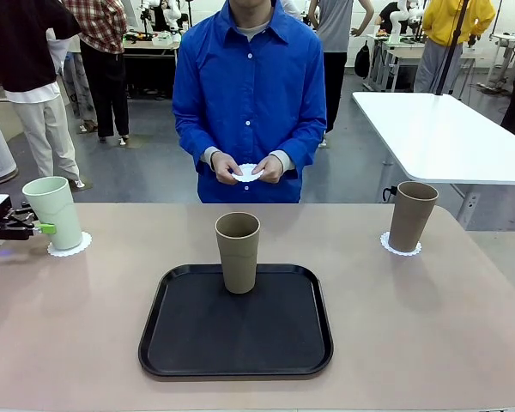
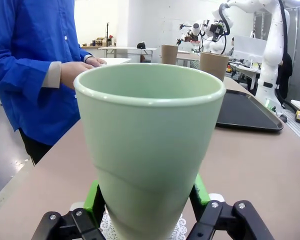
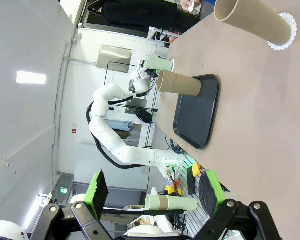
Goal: Place coasters on the table and set cups on them.
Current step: Take one Reusable plastic cup from the Flat Tray and place it on a coaster set by the human.
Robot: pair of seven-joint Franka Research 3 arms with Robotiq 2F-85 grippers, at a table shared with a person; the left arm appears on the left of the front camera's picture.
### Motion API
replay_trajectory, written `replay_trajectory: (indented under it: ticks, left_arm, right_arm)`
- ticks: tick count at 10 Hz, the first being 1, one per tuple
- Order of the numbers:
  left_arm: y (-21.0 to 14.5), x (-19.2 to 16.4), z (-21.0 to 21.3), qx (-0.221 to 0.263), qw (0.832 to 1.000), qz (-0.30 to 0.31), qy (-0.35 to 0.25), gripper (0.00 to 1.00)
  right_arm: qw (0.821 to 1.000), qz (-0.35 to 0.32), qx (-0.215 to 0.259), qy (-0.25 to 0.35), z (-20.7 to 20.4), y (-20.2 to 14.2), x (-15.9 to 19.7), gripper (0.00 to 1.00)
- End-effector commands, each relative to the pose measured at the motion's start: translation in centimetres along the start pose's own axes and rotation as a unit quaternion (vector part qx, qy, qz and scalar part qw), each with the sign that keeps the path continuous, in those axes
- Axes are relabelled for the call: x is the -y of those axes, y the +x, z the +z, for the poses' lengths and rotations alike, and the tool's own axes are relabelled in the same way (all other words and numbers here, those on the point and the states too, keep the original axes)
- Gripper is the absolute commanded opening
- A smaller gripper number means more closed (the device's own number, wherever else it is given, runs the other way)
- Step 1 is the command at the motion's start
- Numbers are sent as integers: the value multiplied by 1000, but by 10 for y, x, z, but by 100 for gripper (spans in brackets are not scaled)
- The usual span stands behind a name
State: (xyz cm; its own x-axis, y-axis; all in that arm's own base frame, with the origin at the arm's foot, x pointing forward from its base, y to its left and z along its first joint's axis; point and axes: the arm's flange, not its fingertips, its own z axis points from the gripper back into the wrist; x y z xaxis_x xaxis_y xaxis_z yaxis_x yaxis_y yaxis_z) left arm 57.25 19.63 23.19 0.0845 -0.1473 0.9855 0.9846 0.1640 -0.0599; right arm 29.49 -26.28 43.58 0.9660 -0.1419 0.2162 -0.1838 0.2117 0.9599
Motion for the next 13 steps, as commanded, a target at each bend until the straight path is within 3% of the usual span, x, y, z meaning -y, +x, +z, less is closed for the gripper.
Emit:
replay_trajectory:
  ticks: [1, 3, 4, 5, 13]
  left_arm:
    - [-1, -3, -1, -12, 1000, -22, -10, 85]
    - [-3, -3, 0, -17, 999, -26, -16, 85]
    - [-3, -3, -1, -19, 999, -25, -19, 96]
    - [-3, -3, 0, -20, 999, -26, -24, 100]
    - [-4, -2, 8, -28, 996, -39, -70, 100]
  right_arm:
    - [1000, -5, -3, 2, 0, -2, -1, 100]
    - [1000, -5, -3, 2, 0, -2, -1, 100]
    - [1000, -5, -3, 2, 0, -2, -1, 100]
    - [1000, -5, -3, 2, 0, -2, -1, 100]
    - [1000, -5, -3, 2, 0, -2, -1, 100]
